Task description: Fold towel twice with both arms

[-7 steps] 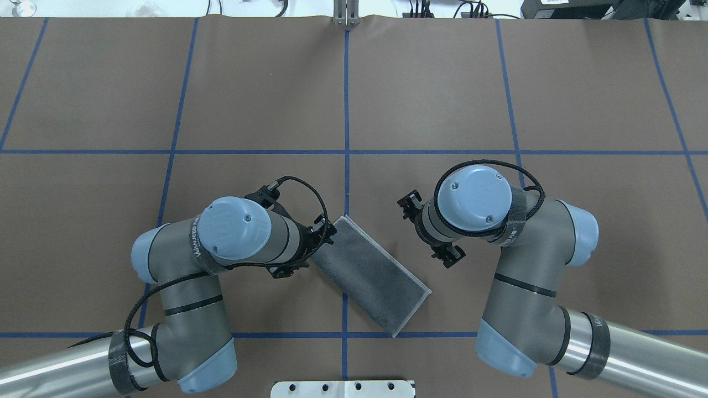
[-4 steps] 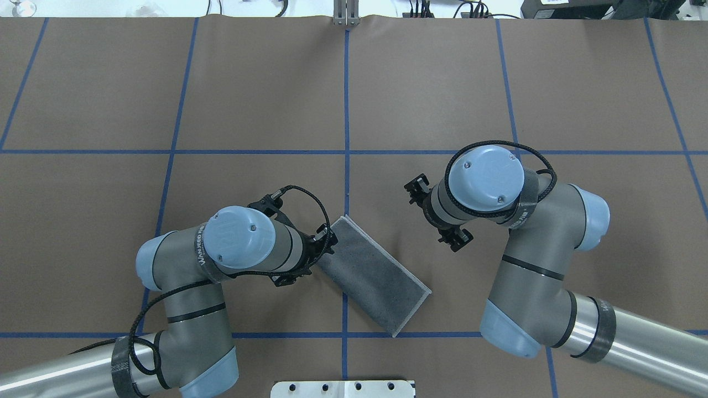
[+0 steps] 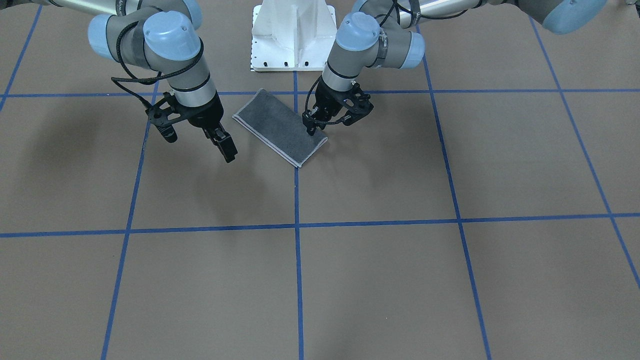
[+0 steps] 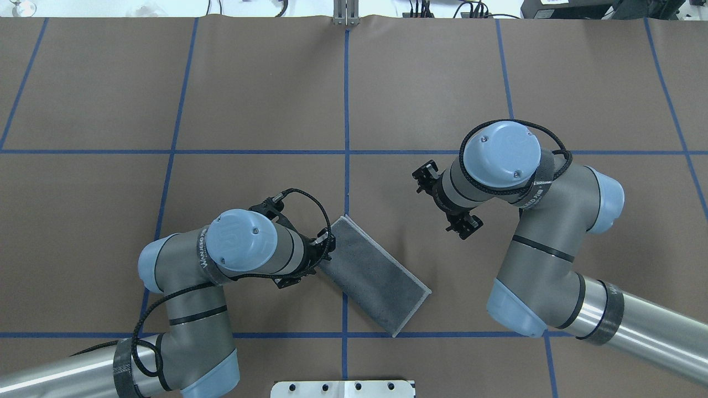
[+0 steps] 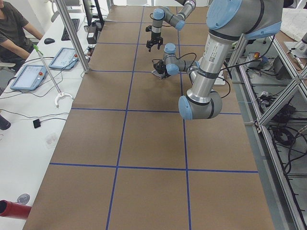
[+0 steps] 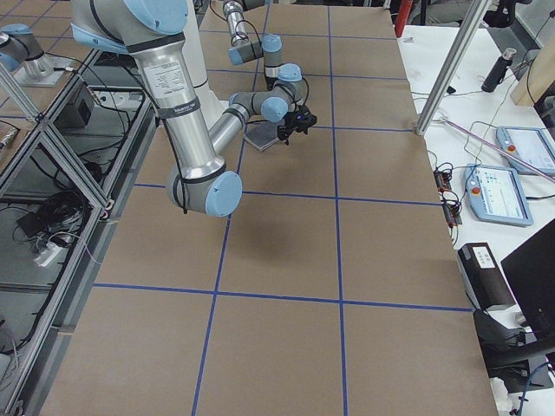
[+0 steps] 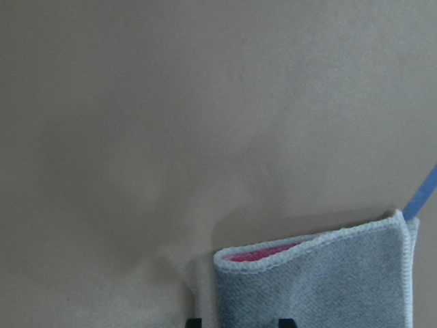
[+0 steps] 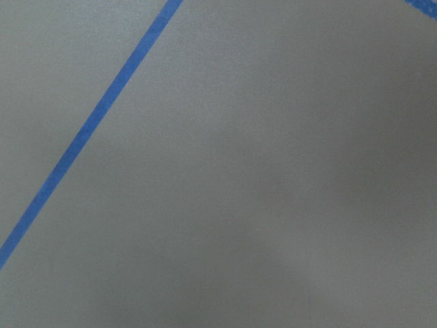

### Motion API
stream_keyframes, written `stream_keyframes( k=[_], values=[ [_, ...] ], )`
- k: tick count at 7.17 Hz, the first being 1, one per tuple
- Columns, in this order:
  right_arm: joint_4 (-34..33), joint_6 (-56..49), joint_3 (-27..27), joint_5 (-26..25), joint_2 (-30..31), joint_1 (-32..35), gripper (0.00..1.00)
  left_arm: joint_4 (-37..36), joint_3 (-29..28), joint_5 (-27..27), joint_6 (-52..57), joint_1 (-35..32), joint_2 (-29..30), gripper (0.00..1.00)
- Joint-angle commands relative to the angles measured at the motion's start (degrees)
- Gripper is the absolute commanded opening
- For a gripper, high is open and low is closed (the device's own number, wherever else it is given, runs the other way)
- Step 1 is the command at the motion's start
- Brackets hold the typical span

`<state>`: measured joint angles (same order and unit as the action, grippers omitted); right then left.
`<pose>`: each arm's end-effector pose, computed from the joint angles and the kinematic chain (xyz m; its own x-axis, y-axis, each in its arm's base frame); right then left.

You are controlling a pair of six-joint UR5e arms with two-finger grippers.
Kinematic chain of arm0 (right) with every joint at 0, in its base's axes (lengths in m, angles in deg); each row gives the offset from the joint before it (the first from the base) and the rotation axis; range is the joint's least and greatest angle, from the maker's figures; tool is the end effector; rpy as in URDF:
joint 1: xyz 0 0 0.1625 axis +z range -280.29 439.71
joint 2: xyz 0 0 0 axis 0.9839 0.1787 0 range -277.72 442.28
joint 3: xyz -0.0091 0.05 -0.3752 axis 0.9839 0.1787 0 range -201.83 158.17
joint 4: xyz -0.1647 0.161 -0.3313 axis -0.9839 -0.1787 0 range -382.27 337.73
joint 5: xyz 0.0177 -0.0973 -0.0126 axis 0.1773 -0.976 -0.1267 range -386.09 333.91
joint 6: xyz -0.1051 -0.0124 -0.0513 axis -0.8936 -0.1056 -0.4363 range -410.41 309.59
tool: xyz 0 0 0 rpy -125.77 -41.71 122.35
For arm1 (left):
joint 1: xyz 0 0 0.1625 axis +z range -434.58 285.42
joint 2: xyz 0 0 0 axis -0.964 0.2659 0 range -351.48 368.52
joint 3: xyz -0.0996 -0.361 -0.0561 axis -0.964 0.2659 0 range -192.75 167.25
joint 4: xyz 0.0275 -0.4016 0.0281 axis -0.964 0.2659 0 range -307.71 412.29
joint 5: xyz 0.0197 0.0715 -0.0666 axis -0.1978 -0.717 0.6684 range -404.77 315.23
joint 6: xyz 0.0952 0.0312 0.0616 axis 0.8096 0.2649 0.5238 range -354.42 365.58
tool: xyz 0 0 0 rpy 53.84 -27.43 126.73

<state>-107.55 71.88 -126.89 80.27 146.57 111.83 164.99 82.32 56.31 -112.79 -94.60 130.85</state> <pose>-0.4575 -0.4055 0.2629 0.3203 0.8063 0.4974 -0.6046 0.5781 -0.5479 0.5774 -0.3281 0.2222 0.3268 -0.6153 -0.7174 0.3806 0.7804 -0.4960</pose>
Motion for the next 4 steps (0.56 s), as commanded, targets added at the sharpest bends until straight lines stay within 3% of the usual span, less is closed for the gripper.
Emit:
stream_keyframes(
  k=[1,2,3,4],
  values=[
    [0.0,-0.1,0.0,0.1,0.1,0.0,1.0,0.0,-0.1,0.0,0.0,0.1,0.0,0.44],
    [0.0,-0.1,0.0,0.1,0.1,0.1,1.0,0.0,-0.1,0.0,0.1,0.1,-0.1,0.31],
    [0.0,-0.1,-0.1,0.1,0.5,0.1,1.0,0.0,-0.1,0.0,0.0,0.1,-0.1,0.06],
    [0.0,0.0,-0.2,0.2,0.6,0.1,1.0,0.0,-0.1,0.1,0.1,0.1,-0.2,0.0]
  ],
)
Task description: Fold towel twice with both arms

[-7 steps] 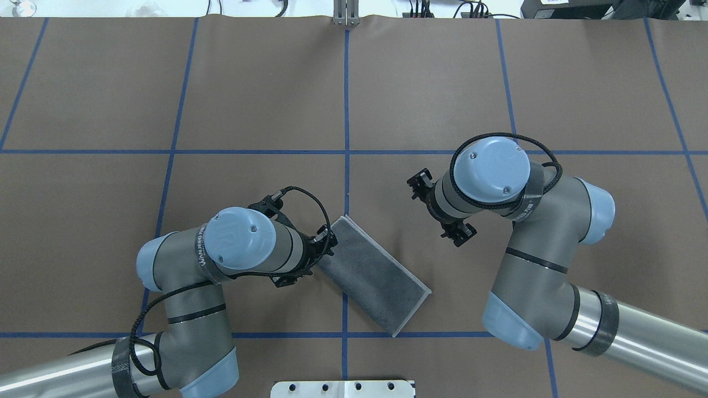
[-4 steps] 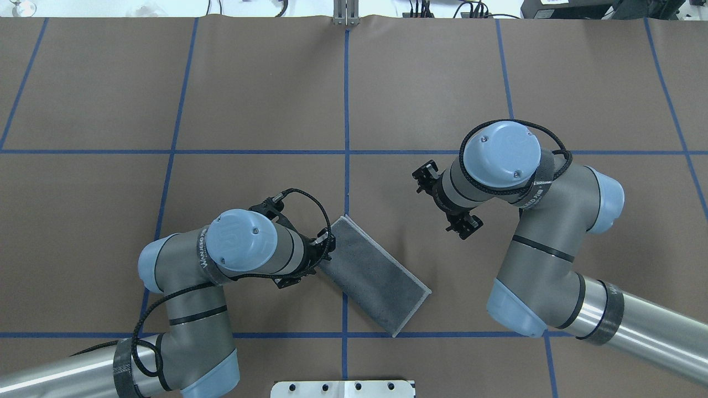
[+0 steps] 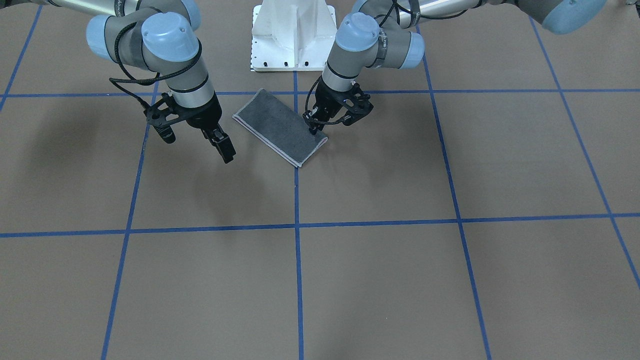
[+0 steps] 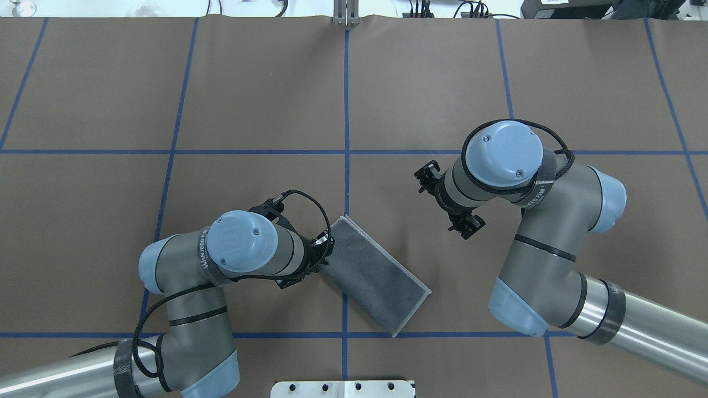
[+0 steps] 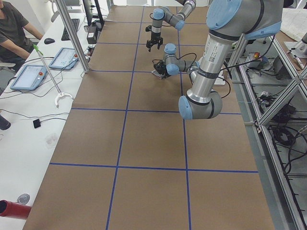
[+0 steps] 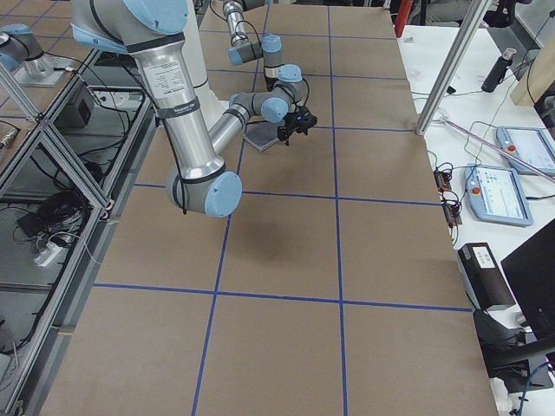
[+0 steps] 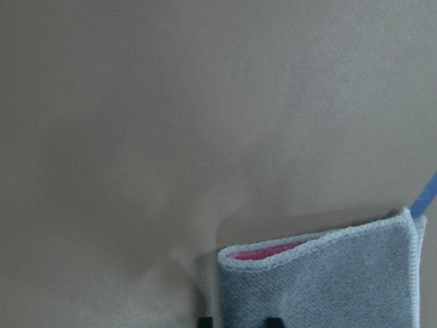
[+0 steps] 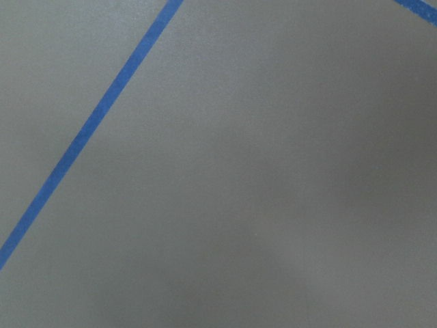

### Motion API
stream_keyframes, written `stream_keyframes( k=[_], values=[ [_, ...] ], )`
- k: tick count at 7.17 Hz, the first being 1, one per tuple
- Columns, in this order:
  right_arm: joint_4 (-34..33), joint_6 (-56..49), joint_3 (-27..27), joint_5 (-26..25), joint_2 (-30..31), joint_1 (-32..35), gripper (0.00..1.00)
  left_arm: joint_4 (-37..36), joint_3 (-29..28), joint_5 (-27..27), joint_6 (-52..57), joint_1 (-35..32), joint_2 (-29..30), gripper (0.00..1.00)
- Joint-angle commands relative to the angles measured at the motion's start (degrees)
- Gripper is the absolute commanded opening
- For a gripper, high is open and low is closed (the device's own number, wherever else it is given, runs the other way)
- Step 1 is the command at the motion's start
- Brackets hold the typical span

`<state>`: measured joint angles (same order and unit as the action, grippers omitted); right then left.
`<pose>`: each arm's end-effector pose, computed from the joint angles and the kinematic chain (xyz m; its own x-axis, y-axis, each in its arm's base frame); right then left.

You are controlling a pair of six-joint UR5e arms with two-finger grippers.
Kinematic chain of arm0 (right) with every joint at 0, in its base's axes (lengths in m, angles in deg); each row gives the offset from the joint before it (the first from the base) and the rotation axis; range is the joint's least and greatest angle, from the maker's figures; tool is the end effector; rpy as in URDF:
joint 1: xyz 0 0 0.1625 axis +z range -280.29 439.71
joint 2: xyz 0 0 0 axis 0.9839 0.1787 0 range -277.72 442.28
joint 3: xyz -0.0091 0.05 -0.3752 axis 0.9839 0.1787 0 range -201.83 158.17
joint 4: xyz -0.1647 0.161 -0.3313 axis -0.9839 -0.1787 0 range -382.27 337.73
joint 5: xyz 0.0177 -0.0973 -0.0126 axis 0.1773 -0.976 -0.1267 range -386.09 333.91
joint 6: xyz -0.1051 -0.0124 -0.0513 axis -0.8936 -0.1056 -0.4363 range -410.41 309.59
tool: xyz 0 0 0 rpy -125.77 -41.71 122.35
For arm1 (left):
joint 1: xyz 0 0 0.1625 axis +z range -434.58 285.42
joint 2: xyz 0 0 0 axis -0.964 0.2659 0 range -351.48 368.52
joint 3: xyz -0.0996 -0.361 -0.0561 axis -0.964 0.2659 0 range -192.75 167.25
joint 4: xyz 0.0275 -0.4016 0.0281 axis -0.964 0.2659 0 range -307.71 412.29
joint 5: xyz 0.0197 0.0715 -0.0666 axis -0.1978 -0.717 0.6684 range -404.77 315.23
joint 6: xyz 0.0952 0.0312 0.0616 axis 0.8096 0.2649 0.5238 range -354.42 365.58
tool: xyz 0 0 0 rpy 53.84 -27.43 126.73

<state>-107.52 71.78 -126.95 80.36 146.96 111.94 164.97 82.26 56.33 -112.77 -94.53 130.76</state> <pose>-0.4560 -0.4057 0.2665 0.3226 0.8074 0.4941 -0.6066 0.5770 -0.5469 0.5780 -0.3275 0.2238 0.3298 -0.6154 -0.7159 0.3807 0.7806 -0.4957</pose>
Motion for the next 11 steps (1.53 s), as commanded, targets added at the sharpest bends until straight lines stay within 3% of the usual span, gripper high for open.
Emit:
stream_keyframes(
  k=[1,6,8,11],
  values=[
    [0.1,0.1,-0.2,0.1,0.3,0.0,1.0,0.1,0.3,0.2,0.1,0.0,0.2,0.0],
    [0.1,0.2,-0.3,0.0,0.2,0.3,1.0,4.1,-1.8,0.2,4.7,-9.3,1.8,0.0],
    [0.1,0.1,-0.3,0.1,0.2,0.4,1.0,17.1,-13.6,0.2,4.6,-12.1,6.0,0.0],
    [0.1,0.1,-0.3,0.0,0.2,0.5,1.0,18.4,-23.3,0.6,5.7,-15.2,13.2,0.0]
  ],
)
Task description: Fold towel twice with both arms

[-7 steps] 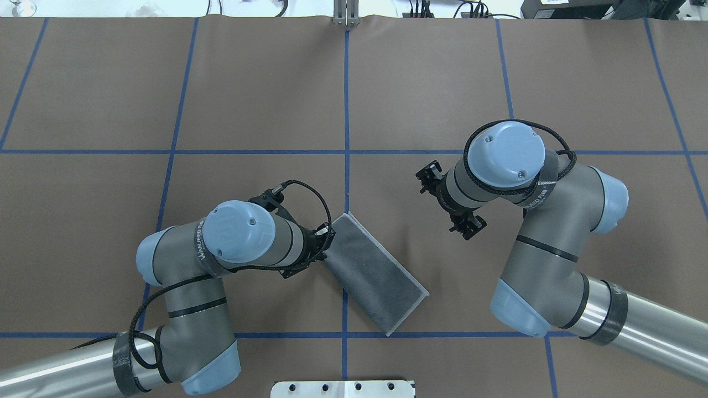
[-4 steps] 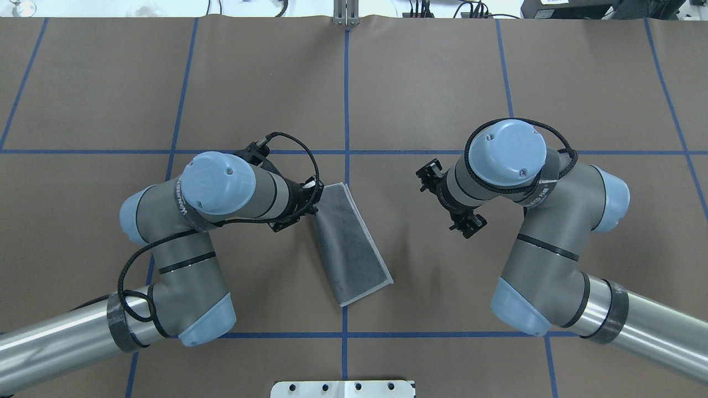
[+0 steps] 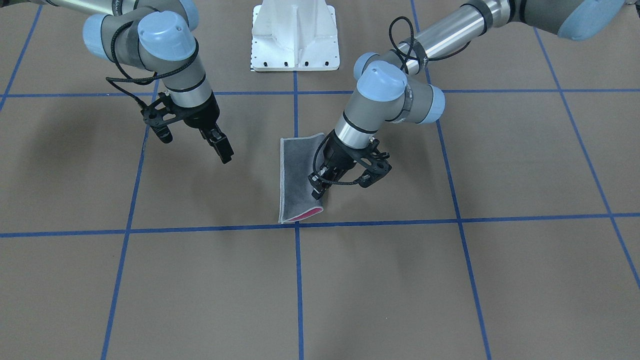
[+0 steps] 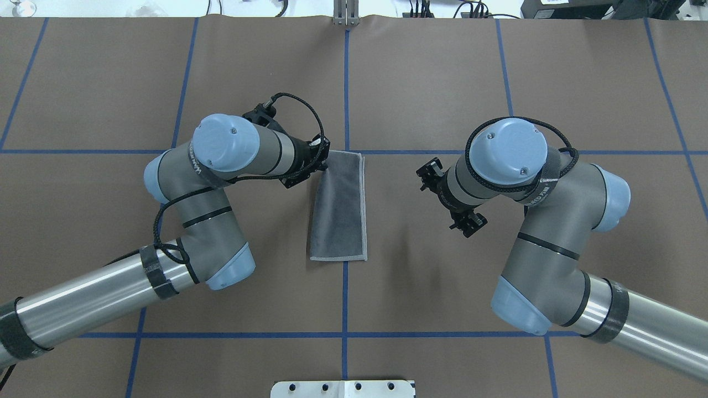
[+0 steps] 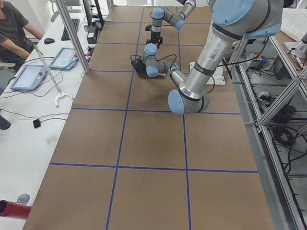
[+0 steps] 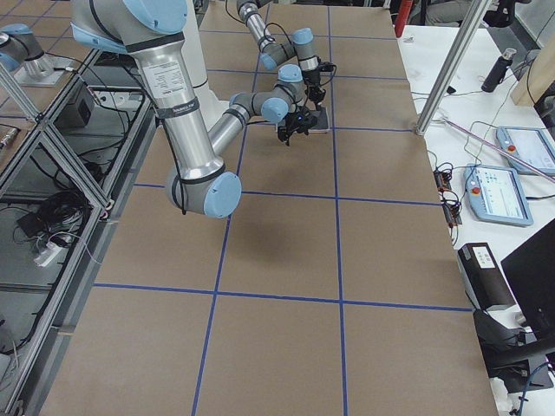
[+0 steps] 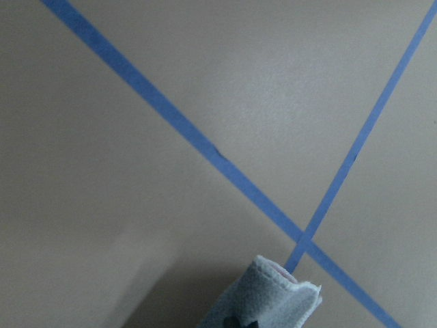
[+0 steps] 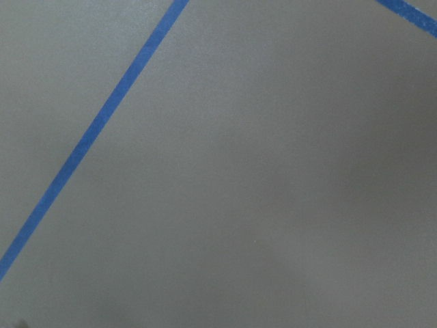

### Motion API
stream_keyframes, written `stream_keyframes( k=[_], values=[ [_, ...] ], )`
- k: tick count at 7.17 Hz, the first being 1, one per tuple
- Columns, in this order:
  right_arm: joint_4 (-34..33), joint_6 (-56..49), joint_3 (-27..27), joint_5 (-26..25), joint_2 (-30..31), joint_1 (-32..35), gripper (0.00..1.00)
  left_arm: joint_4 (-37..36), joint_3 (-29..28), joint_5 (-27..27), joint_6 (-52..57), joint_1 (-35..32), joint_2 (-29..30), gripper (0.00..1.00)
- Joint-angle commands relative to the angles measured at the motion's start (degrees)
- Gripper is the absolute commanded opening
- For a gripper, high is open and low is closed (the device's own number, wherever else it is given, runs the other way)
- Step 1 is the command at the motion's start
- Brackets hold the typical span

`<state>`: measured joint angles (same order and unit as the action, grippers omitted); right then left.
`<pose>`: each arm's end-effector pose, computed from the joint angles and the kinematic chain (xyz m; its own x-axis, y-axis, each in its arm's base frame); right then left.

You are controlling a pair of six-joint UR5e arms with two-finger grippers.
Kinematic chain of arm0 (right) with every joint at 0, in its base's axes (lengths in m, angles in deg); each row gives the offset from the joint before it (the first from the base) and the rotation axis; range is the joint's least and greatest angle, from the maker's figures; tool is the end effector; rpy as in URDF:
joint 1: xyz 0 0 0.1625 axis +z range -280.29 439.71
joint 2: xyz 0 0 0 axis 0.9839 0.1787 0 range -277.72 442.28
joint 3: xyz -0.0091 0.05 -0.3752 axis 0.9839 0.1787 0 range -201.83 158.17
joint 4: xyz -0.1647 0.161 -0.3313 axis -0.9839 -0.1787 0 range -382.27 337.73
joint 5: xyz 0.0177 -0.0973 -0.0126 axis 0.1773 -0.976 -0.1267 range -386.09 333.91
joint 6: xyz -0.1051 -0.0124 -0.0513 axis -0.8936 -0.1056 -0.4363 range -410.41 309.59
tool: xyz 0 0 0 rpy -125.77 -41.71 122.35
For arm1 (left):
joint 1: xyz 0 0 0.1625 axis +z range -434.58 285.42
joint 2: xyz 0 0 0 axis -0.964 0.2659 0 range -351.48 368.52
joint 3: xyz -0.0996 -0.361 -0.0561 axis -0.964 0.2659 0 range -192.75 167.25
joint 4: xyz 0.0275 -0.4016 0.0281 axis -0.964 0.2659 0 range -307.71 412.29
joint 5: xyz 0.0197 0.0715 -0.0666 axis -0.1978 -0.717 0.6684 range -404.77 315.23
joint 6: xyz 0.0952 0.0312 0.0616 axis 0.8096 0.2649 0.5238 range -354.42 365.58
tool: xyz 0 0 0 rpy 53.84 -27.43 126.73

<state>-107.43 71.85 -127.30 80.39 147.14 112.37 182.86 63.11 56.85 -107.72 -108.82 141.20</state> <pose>-0.4514 -0.4081 0.2654 0.3141 0.8093 0.4964 -0.6089 0.5729 -0.5487 0.5456 -0.5038 0.2068 0.1142 -0.5463 -0.8297 0.4801 0.7616 -0.4354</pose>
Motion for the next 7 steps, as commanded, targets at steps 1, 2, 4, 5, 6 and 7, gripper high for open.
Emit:
stream_keyframes(
  k=[1,2,4,5,6,7],
  values=[
    [0.0,0.0,0.0,0.0,-0.1,-0.1,1.0,0.8,-6.0,0.0,3.1,-1.4,4.0,0.14],
    [0.0,0.1,0.0,-0.1,-0.2,0.0,1.0,0.8,-6.1,0.0,3.2,-2.1,4.1,0.78],
    [0.1,0.2,0.0,-0.2,-0.4,0.3,1.0,0.6,-4.6,0.7,3.4,-3.0,4.2,0.8],
    [0.1,0.3,-0.1,-0.3,-0.6,0.4,1.0,0.2,-3.9,3.0,3.4,-2.9,3.6,0.8],
    [0.1,0.5,0.0,-0.5,-1.2,0.3,1.0,0.2,-2.6,3.6,2.9,-2.8,2.0,0.78],
    [0.1,0.6,0.0,-0.6,-2.0,0.3,1.0,-0.2,0.9,3.5,2.5,-2.3,-0.3,0.77]
  ],
)
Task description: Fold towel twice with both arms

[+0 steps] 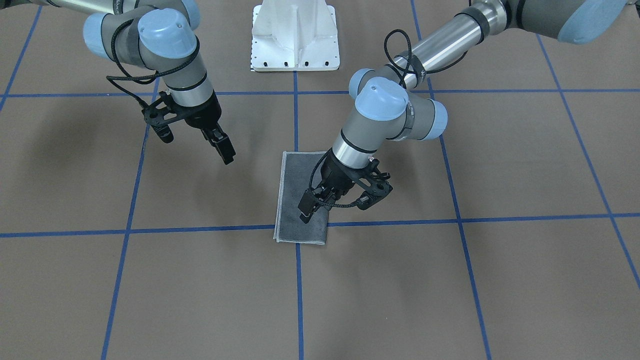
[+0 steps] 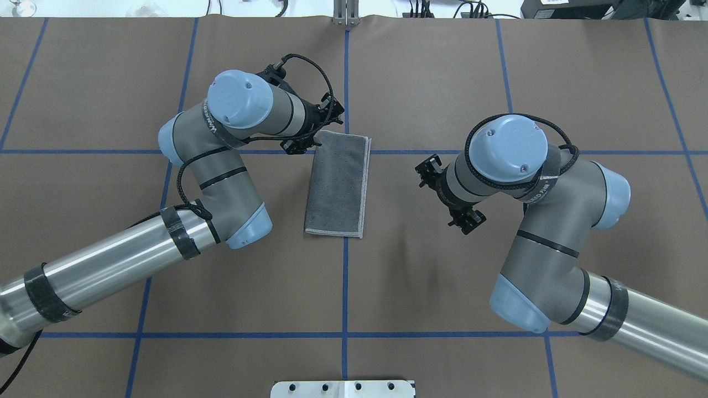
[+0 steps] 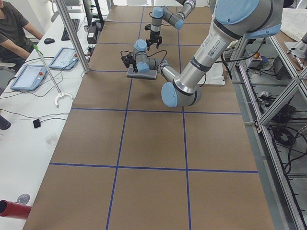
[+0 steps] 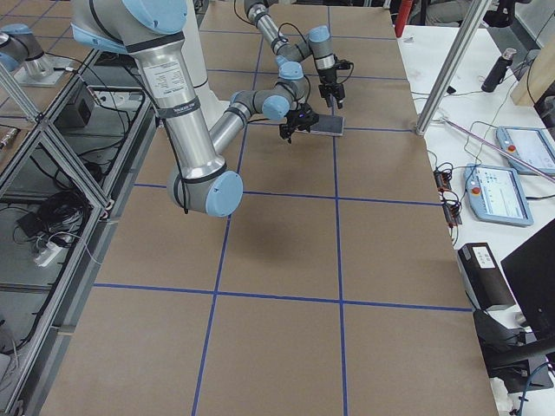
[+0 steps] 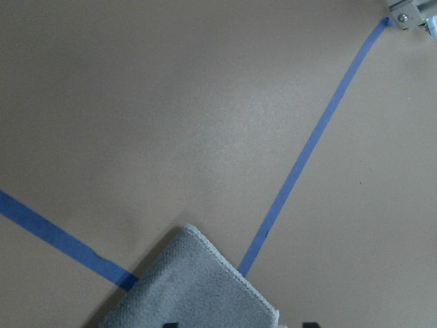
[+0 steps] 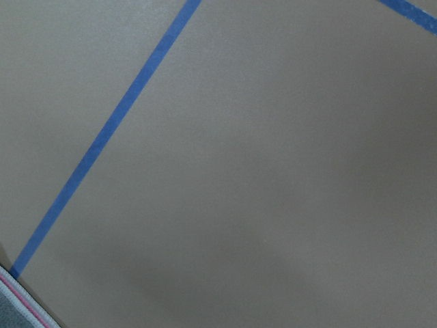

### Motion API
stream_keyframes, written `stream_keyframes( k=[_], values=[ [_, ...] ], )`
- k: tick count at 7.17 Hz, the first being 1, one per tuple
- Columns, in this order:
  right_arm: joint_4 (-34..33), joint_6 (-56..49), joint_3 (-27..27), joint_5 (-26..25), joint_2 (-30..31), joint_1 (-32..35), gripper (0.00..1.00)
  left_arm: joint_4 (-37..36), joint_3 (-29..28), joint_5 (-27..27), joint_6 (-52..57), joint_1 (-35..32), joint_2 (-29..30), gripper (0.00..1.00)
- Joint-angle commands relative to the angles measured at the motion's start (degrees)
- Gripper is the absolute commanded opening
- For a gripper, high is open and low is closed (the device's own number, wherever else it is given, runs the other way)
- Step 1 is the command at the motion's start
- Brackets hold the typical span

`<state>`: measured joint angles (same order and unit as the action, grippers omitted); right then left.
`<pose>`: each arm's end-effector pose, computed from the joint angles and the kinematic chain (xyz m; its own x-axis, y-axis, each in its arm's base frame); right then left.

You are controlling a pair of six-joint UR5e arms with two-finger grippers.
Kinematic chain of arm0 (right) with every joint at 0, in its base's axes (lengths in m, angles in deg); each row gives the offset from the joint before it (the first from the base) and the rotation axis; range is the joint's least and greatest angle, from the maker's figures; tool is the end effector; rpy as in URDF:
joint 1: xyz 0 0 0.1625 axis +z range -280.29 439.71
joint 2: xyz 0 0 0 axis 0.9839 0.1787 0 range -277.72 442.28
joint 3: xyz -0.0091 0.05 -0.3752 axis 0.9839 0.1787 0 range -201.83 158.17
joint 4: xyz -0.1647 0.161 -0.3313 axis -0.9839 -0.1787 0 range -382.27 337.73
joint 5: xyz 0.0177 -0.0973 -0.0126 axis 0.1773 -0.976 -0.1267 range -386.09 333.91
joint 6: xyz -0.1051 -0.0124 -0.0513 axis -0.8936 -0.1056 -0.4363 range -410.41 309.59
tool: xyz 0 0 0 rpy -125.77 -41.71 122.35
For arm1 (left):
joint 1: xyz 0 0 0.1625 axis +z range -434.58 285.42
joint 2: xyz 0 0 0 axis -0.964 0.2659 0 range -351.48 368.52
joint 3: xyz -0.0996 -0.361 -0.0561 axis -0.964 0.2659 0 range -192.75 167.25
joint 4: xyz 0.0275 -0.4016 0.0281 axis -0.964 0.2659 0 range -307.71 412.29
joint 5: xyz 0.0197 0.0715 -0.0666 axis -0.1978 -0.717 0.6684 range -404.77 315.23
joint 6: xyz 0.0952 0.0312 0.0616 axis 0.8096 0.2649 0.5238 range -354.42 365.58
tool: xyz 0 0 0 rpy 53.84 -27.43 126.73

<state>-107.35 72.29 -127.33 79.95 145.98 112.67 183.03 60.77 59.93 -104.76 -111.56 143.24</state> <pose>-0.4505 -0.4123 0.2530 0.2928 0.8086 0.5103 -0.6087 0.5692 -0.5527 0.5321 -0.5301 0.1991 0.1322 -0.5203 -0.8437 0.4679 0.7831 -0.4097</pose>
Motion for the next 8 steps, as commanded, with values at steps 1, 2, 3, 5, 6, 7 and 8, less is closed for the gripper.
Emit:
stream_keyframes(
  k=[1,2,3,5,6,7,8],
  values=[
    [0.1,-0.2,0.1,-0.3,-0.9,0.0,1.0,-1.5,7.6,0.2,-0.6,1.8,-6.5,0.72],
    [0.5,-0.8,0.0,-0.8,-0.9,0.3,1.0,-2.8,11.3,-0.9,-1.1,4.5,-8.8,0.68],
    [5.2,-2.3,0.2,-0.3,-0.1,0.9,1.0,-7.5,13.2,-1.8,-1.3,6.7,-9.0,0.68],
    [5.2,-7.2,0.6,2.0,1.5,4.6,1.0,-9.1,16.7,-7.7,-1.3,12.3,-11.9,0.67],
    [5.4,-7.6,0.6,2.0,1.8,4.7,1.0,-9.1,17.4,-7.8,-1.3,12.4,-12.4,0.66],
    [5.5,-7.4,0.6,2.0,1.7,4.7,1.0,-9.1,17.4,-7.8,-1.3,13.0,-13.2,0.66],
    [5.4,-7.2,0.6,2.1,1.7,4.6,1.0,-9.1,17.4,-7.8,-1.3,13.3,-13.4,0.65]
  ],
)
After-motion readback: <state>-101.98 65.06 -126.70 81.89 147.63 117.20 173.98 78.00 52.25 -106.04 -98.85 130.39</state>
